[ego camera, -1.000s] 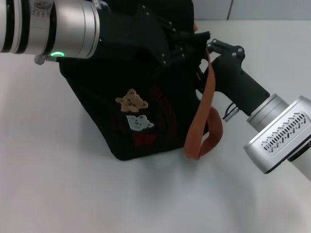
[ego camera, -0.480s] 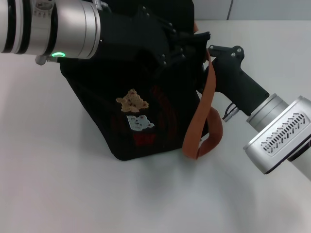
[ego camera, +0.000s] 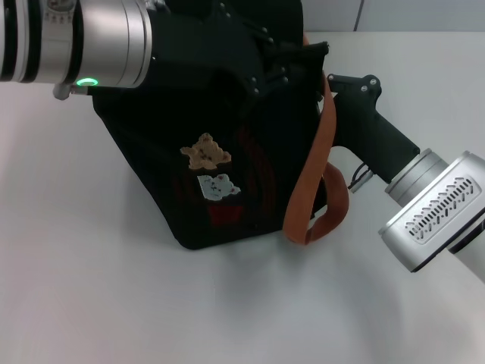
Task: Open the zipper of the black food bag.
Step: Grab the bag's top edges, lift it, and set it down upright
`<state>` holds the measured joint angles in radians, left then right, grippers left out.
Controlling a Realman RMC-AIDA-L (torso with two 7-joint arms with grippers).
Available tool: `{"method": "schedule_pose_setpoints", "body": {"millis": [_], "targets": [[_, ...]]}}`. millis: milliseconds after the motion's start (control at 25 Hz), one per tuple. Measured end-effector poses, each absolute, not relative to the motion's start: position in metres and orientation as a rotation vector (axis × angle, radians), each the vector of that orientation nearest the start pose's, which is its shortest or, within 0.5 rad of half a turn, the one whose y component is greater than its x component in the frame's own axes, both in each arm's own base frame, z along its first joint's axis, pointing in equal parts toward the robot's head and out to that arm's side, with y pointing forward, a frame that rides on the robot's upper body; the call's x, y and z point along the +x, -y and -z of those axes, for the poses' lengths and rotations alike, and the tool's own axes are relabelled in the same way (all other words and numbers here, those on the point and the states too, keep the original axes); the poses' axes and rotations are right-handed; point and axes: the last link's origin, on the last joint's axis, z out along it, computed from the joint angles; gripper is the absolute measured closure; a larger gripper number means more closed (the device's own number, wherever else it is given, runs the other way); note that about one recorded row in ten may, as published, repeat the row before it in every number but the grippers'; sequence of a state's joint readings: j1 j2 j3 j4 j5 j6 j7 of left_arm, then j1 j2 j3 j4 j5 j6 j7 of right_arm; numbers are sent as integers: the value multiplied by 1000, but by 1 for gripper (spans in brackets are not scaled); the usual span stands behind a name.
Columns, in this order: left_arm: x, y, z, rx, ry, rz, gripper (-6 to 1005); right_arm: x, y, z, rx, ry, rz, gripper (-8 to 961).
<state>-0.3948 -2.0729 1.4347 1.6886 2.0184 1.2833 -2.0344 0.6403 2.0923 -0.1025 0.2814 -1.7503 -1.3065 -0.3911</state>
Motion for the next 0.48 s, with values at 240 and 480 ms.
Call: {"method": "schedule_pose_setpoints", "body": {"millis": [240, 480], "targets": [[-91, -331, -31, -2694, 64, 367, 812, 224, -321, 96, -2033, 256, -629, 951], [-100, -331, -42, -2662, 97, 439, 813, 230, -320, 98, -2047, 240, -597, 949]]}}
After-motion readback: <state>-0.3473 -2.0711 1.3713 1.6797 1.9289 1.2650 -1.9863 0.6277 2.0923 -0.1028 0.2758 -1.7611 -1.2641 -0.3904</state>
